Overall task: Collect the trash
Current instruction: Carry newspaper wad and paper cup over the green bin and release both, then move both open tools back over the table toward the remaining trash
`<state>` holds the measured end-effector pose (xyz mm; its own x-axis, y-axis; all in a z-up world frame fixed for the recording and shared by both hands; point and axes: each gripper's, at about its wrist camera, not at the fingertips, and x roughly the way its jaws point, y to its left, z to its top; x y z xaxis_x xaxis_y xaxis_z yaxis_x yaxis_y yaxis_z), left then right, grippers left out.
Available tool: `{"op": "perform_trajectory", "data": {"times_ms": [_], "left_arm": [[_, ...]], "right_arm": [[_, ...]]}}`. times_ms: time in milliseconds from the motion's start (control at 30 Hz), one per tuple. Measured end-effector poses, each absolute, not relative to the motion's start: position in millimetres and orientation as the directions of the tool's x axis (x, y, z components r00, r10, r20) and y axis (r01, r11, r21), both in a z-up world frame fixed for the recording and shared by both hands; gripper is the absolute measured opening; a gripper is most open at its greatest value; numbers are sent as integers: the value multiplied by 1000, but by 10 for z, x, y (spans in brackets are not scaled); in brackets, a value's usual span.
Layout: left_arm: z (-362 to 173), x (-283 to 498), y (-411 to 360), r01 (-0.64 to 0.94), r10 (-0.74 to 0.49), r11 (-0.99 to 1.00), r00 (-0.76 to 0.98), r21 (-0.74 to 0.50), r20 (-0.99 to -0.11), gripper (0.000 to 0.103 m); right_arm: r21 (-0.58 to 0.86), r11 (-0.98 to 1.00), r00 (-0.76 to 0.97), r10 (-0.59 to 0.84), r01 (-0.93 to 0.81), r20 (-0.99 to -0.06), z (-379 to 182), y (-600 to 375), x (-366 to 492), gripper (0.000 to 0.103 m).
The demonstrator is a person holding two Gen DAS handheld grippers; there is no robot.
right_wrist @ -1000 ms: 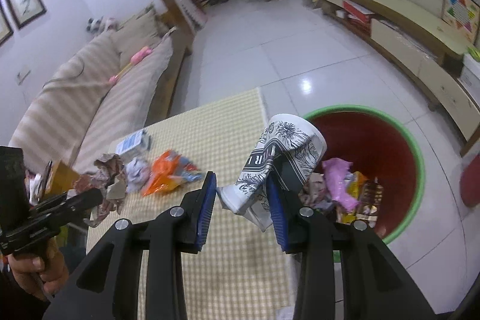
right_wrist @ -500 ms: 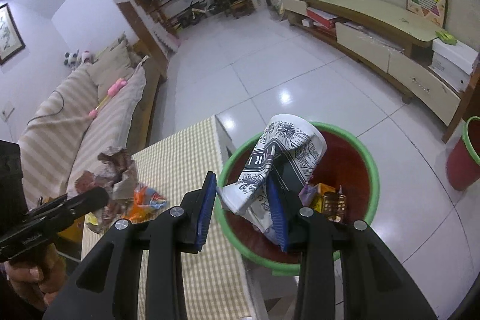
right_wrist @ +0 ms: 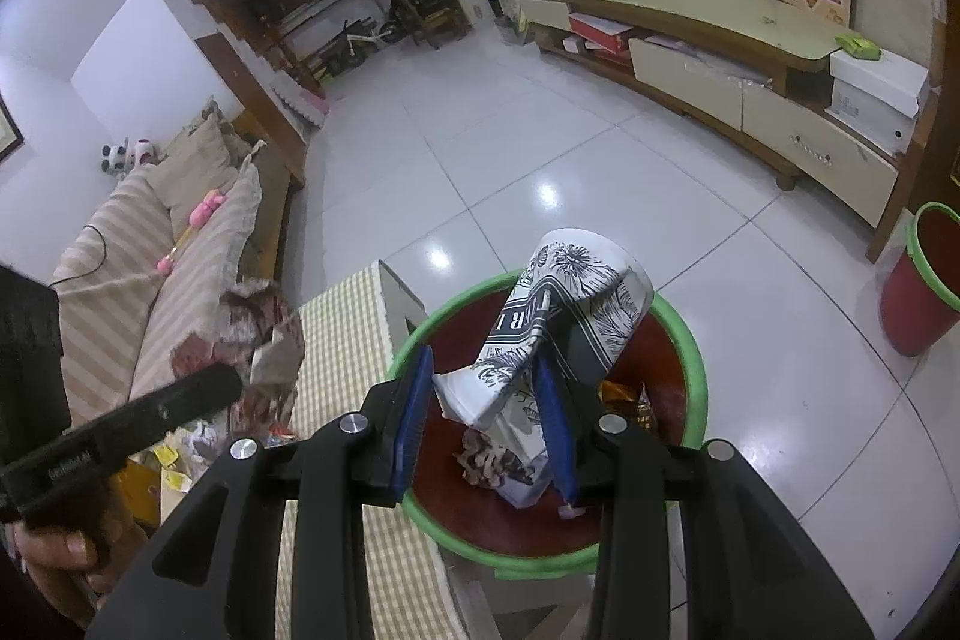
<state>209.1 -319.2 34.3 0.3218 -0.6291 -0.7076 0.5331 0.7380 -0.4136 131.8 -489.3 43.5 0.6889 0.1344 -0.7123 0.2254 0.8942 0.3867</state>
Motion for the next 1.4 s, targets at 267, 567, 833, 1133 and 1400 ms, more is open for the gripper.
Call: {"op": "perform_trajectory", "data": {"times_ms": [267, 567, 833, 1133, 1400], "left_arm": [[257, 2186, -3323, 506, -636, 735, 282, -452, -718, 40], [259, 2317, -3420, 493, -655, 721, 254, -488, -711, 51], [334, 2407, -3236, 424, -638, 757, 314, -498, -703, 97], [409, 2320, -2936, 411, -585, 799, 367, -438, -723, 97], [454, 2119, -2461, 402, -523, 841, 429, -363, -736, 97]], "right_arm": [[376, 898, 666, 138, 228, -733, 345, -4877, 1380, 34], [373, 898, 643, 144, 235, -752, 285, -4903, 1437, 37], [355, 900, 635, 123, 253, -763, 249, -4883, 1433, 72], [329, 913, 634, 109, 241, -766, 235, -4796, 1445, 93], [308, 929, 631, 116, 204, -767, 235, -4634, 1516, 93]]}}
